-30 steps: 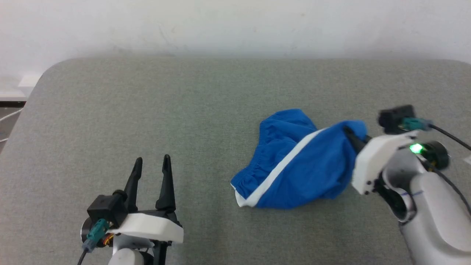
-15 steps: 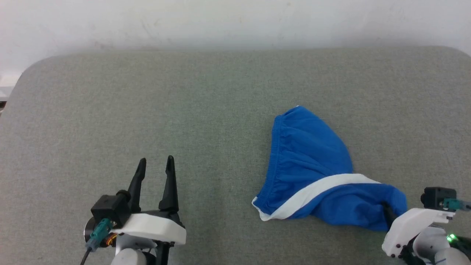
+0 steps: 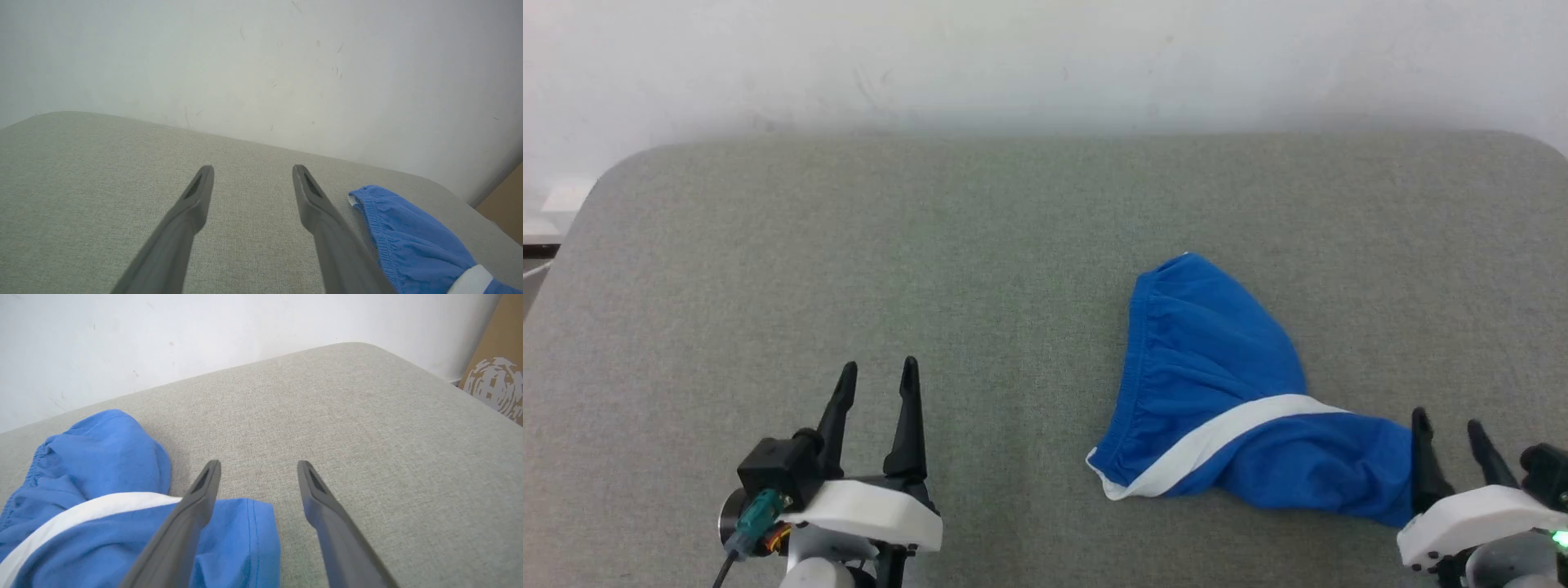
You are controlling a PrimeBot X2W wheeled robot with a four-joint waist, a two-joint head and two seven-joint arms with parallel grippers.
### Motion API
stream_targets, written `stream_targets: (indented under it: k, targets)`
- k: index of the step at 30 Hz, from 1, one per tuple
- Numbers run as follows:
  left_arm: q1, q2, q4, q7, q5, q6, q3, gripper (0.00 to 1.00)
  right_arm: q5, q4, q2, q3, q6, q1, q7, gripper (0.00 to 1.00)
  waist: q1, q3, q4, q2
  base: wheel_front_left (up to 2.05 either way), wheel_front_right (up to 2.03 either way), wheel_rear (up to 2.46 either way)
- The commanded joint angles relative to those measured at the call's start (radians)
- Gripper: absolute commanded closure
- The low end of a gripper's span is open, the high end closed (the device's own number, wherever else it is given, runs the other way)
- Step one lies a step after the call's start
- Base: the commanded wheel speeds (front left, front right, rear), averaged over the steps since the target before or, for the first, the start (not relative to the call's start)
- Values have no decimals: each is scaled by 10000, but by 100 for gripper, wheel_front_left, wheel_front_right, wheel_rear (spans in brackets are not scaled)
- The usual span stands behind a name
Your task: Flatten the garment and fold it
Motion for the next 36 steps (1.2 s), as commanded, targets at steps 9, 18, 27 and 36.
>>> stream_targets:
  k: [9,18,27,36]
  targets:
    - [34,-10,47,-47,49,-51,-141,0,711,547,-475,650,-19,-716,2857,0,0,-59,88,0,0,0,0]
    - [-268,-11,-90,-47,-59,-35,-311,0,1504,1104,-1920,1798,-19,-2096,6393,0,0,585,354,0,0,0,0]
    - [-564,-11,-95,-47,-188,-12,-503,0,2517,2215,-2365,3040,-19,-2445,9731,83,0,1132,524,0,0,0,0]
    - [-546,-11,-21,-47,-215,38,-483,0,2402,1096,-2625,3125,-19,-3015,8327,100,0,924,355,0,0,0,0]
